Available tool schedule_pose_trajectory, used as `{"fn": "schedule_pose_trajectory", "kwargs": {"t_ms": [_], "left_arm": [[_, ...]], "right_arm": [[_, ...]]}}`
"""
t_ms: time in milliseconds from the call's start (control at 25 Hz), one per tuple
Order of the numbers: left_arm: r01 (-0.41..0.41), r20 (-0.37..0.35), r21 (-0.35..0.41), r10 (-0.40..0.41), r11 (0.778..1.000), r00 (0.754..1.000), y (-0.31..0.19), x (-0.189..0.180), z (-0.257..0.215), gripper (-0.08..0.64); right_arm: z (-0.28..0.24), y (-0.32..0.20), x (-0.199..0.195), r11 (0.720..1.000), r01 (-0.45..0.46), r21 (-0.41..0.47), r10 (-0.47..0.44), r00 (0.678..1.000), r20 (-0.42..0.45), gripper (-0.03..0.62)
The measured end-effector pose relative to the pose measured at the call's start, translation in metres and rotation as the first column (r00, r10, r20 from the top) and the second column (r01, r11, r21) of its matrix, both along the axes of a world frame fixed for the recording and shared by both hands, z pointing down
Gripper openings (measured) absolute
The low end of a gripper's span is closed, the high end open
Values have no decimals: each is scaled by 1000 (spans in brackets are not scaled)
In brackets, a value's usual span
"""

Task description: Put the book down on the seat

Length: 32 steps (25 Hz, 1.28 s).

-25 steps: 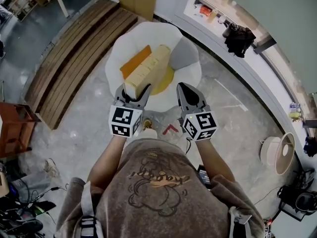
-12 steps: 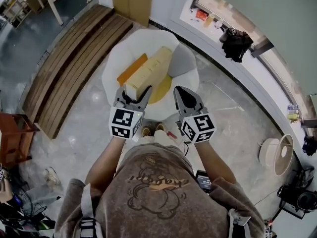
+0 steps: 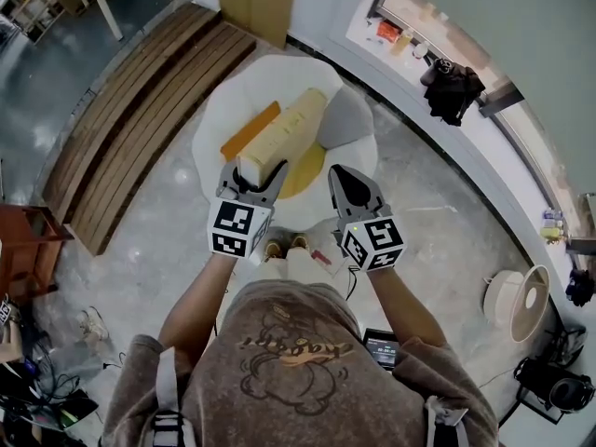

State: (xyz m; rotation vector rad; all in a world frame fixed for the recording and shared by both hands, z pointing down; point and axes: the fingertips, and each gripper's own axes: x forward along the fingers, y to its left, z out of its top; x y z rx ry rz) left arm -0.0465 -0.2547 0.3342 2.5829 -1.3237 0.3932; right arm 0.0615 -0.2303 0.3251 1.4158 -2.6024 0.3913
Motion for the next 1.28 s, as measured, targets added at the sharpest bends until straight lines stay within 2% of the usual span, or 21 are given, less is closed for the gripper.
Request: {"fn": "schedule_pose_trajectory", "kwargs": {"t_ms": [240,880,1040,1280], "left_arm": [[9,-9,-37,-10,999,1000,-18,6,30,216],[39,-17,-85,-41,996,999,-79,13,123,216],[45,-22,-95,-47,994,999,-86,13,152,216],[45,-25,-162,-50,986,998,-76,13,213,216]], "right_arm": [[23,-21,7,1000,15,-7,-15,1000,-12,20],[99,-97,40,999,-32,26,33,999,-26,20],[125,-104,40,999,-32,23,33,999,-36,20],[175,-103,34,1000,-15,-9,15,999,-44,20]]}}
